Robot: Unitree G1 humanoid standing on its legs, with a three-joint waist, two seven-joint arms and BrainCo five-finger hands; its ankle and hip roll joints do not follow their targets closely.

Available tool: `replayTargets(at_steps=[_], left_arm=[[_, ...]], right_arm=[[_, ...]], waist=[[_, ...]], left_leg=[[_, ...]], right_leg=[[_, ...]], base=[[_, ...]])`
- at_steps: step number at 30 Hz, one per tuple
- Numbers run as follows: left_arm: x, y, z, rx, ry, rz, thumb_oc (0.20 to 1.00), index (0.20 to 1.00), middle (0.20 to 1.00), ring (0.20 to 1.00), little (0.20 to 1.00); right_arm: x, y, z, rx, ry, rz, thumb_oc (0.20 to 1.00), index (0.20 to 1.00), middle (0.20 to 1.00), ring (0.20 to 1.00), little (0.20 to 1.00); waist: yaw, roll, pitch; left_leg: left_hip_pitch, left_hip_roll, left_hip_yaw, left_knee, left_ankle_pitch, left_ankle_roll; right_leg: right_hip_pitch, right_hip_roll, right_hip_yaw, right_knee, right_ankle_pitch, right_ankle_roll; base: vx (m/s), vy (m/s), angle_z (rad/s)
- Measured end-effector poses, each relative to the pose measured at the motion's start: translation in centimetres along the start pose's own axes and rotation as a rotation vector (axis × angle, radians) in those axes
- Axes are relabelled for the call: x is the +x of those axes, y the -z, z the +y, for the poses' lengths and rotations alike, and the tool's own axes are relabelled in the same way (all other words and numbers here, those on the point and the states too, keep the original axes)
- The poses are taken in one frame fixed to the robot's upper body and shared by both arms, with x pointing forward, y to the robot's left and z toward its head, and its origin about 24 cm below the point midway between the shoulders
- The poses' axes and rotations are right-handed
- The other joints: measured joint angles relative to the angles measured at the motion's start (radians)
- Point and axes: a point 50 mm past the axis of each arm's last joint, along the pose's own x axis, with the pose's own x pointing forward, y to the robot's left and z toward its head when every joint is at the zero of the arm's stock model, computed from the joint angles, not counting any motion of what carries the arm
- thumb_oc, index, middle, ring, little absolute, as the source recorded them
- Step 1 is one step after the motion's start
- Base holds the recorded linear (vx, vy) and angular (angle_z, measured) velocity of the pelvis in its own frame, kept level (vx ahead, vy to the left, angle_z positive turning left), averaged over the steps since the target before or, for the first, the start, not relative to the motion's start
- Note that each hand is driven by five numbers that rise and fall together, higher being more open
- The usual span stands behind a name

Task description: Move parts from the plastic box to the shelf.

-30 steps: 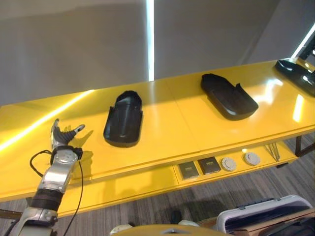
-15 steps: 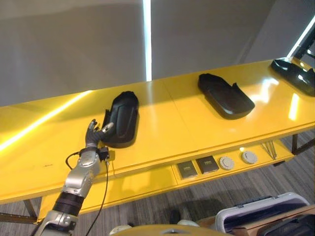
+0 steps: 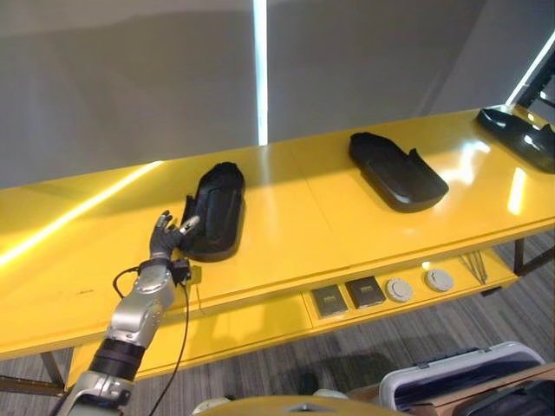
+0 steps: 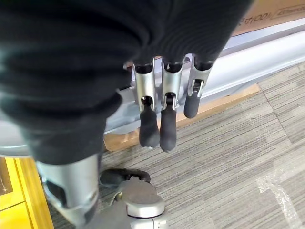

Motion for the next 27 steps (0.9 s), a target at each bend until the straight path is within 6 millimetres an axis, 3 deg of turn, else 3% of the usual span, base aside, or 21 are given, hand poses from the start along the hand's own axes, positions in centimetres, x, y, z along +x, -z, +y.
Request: replayTargets(at_steps=[8,21,27], left_arm=[[-0.8,-0.5,-1.1,-0.019,0.122,-0.019,1.000,1.000,1.000,1.000,1.000],[-0.9,-0.3,-1.1,-0.033,0.134,-0.008,1.000,1.000,1.000,1.000,1.000],[-0.7,-1.3,0.7,-0.020,-0.062,-0.085,1.000,1.000,1.000,1.000,1.000]], right_arm=[[0.0,0.0,0.0,0.000,0.001,0.001,1.000,1.000,1.000,1.000,1.000],[0.0,0.6,-0.2,0.000,0.005,0.013,1.000,1.000,1.000,1.000,1.000],[0.0,0.7,-0.2,0.000,0.005,0.016,1.000,1.000,1.000,1.000,1.000]], waist=[[0.002,0.004,-0.006],[0.005,0.010,-0.014],[0.006,0.010,-0.014]], left_leg=[[-0.001,0.000,0.000,0.000,0.000,0.000],[-0.013,0.000,-0.001,0.001,-0.001,0.001],[-0.011,0.000,-0.003,0.001,-0.001,0.001]], right_leg=[[0.000,0.000,0.000,0.000,0.000,0.000],[-0.006,0.000,-0.001,0.000,-0.001,-0.001],[-0.004,0.000,-0.002,0.000,-0.001,-0.001]], base=[[0.00,0.000,0.00],[0.00,0.000,0.00],[0.00,0.000,0.00]])
